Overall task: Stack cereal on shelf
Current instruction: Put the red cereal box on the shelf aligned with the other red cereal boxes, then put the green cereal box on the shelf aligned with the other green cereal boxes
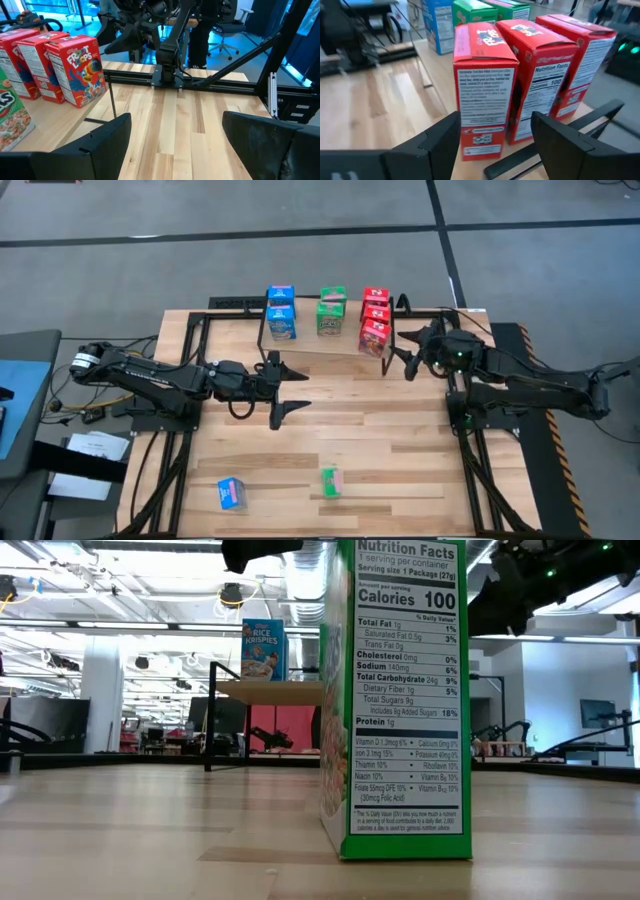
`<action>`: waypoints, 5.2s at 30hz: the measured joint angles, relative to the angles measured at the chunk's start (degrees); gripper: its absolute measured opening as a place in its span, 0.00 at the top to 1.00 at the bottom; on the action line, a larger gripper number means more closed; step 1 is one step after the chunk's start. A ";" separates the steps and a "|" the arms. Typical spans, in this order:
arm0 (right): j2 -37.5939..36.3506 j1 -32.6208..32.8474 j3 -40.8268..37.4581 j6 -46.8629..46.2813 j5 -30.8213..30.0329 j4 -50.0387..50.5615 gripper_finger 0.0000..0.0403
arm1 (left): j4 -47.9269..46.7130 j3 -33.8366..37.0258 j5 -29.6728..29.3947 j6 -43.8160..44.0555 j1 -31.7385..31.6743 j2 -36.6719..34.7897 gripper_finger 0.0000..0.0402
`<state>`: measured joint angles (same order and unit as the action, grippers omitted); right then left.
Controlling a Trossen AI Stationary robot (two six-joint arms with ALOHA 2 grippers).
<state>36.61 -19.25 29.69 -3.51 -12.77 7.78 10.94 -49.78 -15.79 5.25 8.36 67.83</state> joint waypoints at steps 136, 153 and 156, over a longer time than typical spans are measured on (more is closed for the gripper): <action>15.18 30.67 4.52 7.17 3.41 -37.07 0.34 | -36.56 -16.20 1.51 4.26 -1.42 -0.02 0.24; 15.16 31.11 4.50 7.00 0.38 -36.15 0.34 | -39.29 -16.17 1.52 3.53 -1.44 -0.02 0.24; 15.16 31.11 4.50 7.05 0.41 -34.93 0.34 | -39.33 -16.17 1.57 4.81 -1.44 -0.02 0.24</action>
<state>51.77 11.86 34.20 3.53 -12.36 -27.15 -28.39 -65.95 -14.21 10.06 6.92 67.81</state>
